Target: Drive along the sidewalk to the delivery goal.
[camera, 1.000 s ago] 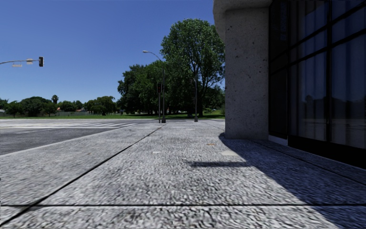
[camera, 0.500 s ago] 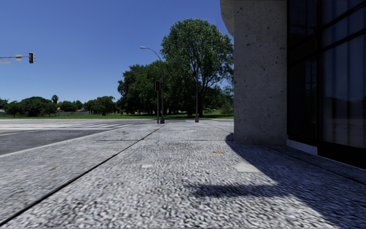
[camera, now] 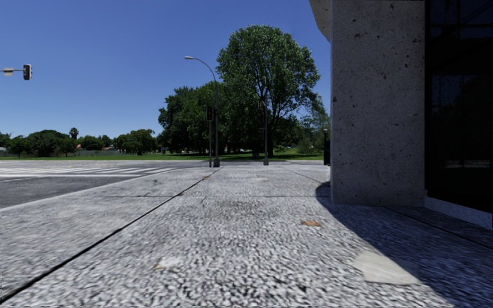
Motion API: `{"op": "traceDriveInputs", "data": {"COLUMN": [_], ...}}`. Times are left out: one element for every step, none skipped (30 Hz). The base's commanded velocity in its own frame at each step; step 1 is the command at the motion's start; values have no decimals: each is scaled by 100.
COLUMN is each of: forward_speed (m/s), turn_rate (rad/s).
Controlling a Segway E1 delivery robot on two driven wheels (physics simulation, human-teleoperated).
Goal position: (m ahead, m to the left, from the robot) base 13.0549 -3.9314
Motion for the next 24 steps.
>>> {"op": "traceDriveInputs", "data": {"forward_speed": [200,200,200,200,200,200,200,200,200,200,200,200,200,200,200,200,200,200,200,200,200,200,200,200], "turn_rate": [0,0,0,0,0,0,0,0,0,0,0,0,0,0,0,0,0,0,0,0,0,0,0,0]}}
